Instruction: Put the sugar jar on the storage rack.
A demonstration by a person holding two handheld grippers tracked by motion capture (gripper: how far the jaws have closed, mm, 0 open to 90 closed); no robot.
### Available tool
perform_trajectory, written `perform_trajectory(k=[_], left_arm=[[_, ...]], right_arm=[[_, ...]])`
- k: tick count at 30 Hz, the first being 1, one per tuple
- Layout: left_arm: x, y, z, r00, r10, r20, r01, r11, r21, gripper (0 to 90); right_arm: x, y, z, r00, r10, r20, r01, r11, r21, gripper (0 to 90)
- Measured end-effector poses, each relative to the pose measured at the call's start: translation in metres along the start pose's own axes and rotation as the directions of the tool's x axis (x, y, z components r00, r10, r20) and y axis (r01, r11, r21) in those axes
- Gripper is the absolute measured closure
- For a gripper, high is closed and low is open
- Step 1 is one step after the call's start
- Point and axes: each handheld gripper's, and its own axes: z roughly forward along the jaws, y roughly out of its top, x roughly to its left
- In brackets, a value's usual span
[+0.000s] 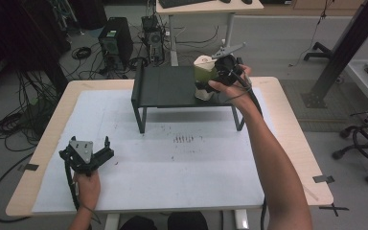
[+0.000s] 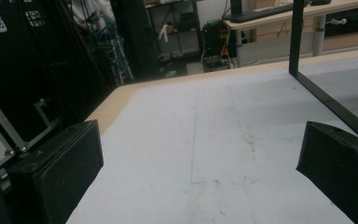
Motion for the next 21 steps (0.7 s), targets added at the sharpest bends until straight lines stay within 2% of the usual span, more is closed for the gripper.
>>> perform_trajectory(k=[6,21], left_arm=[[-0.001,0.0,0.0,1.0,0.008,0.002,-0.008,1.0,0.0,0.2],[0.0,0.0,0.001,1.0,-0.003,0.003,0.003,1.0,-0.002,0.2]], right_arm=[[0.005,-0.007,-0.012,0.9999,0.012,0.006,-0.012,1.0,-0.002,2.9],[0.015,-0.028,-0.046,0.9982,0.04,0.046,-0.039,0.999,-0.027,0.6]])
